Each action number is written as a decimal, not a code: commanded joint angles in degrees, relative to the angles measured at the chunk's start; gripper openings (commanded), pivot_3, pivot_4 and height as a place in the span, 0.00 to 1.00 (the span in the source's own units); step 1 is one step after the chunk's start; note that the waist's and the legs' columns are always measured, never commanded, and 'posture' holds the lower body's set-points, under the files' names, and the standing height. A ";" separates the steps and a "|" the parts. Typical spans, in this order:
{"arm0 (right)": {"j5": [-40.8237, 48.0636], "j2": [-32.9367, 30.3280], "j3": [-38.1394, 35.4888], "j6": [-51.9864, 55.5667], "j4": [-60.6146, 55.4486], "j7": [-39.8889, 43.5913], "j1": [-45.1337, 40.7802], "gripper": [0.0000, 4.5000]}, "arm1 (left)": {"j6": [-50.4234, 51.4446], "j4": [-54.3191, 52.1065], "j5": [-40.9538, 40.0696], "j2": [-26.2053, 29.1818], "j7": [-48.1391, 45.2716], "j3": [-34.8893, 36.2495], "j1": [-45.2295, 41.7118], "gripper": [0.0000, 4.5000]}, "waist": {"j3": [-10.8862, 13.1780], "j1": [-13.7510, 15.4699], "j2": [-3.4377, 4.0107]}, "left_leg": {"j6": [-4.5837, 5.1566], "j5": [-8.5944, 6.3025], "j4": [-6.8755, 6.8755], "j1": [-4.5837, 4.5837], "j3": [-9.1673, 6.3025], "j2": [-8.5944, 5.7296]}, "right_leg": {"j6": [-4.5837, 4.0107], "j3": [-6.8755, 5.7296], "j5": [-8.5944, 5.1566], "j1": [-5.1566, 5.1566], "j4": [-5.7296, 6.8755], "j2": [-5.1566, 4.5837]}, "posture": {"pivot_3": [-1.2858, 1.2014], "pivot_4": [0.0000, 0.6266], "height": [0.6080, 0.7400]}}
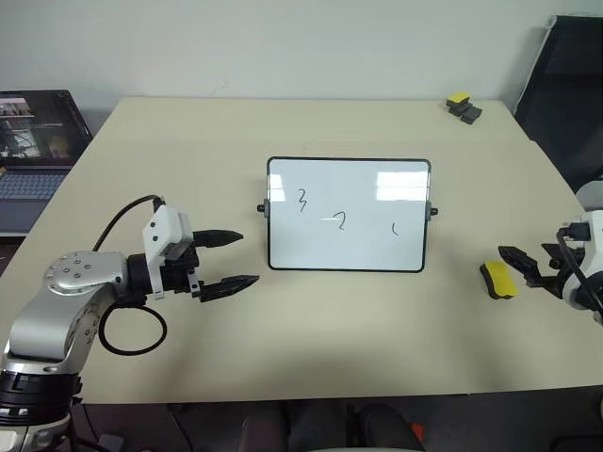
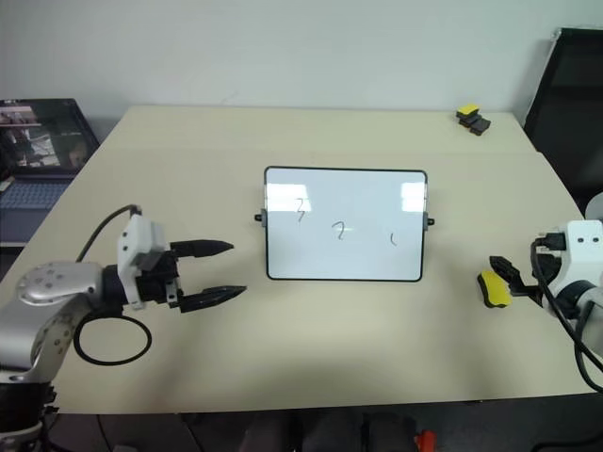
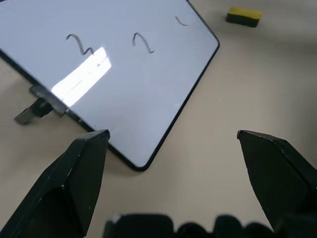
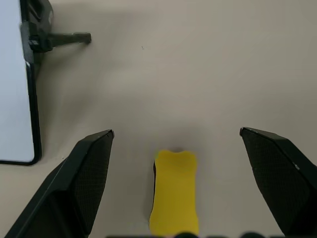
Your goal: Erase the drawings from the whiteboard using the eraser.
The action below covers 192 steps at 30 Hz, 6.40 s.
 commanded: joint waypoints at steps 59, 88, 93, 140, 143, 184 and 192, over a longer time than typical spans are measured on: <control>-16.57 4.91 12.69 -10.34 16.29 8.19 -6.98 0.99 | 3.70 -8.23 -4.72 -0.04 -0.42 0.17 -2.49 1.00 | 0.09 -0.52 0.15 | 0.00 0.00 0.45 -0.03 -0.04 0.01 | 0.00 0.05 0.00 0.02 0.23 0.20 | 0.52 0.24 1.00; -17.77 4.81 11.40 -9.97 15.18 9.16 -7.05 0.29 | 5.56 -8.56 -5.44 -0.93 -0.34 -0.61 -2.98 1.00 | 0.09 -0.52 0.15 | 0.00 0.00 0.47 -0.03 -0.05 0.01 | 0.00 0.05 0.00 0.03 0.24 0.22 | 0.52 0.24 1.00; -16.14 3.83 9.28 -8.06 8.70 8.58 -8.41 0.29 | 6.13 -6.67 -5.69 -0.80 1.53 1.84 -3.05 1.00 | 0.13 -0.52 0.22 | 0.00 0.00 0.48 -0.03 -0.06 0.02 | 0.00 0.05 0.00 0.03 0.26 0.22 | 0.52 0.24 1.00; -11.29 7.20 24.14 -14.42 -6.03 12.90 -23.71 0.29 | 7.99 -3.13 -4.97 -6.00 18.99 9.02 -5.26 1.00 | 0.13 -0.63 0.21 | 0.00 0.00 0.53 -0.05 -0.17 0.04 | -0.01 0.01 0.01 0.04 0.28 0.24 | 0.52 0.24 1.00; -13.68 9.01 28.30 -14.89 -6.05 11.13 -26.89 0.29 | 7.45 -1.85 -4.39 -5.59 17.50 8.44 -5.33 1.00 | 0.14 -0.66 0.22 | 0.00 0.00 0.53 -0.05 -0.16 0.04 | -0.01 0.01 0.01 0.02 0.30 0.24 | 0.52 0.24 1.00; -46.64 33.20 56.10 -41.93 29.63 12.40 -49.15 0.29 | 5.15 2.47 -0.46 -4.68 13.16 6.70 -5.30 1.00 | 0.10 -0.87 0.15 | -0.17 0.16 0.66 -0.48 0.05 0.13 | -0.03 0.08 0.02 -0.99 1.23 0.30 | 0.52 0.24 1.00; -50.66 35.99 55.57 -45.23 37.35 12.43 -51.26 0.29 | 5.38 1.99 -0.46 -4.45 12.69 6.42 -4.93 1.00 | 0.10 -0.90 0.16 | -0.20 0.18 0.66 -0.48 0.04 0.14 | -0.03 0.06 0.02 -1.00 1.25 0.30 | 0.52 0.24 1.00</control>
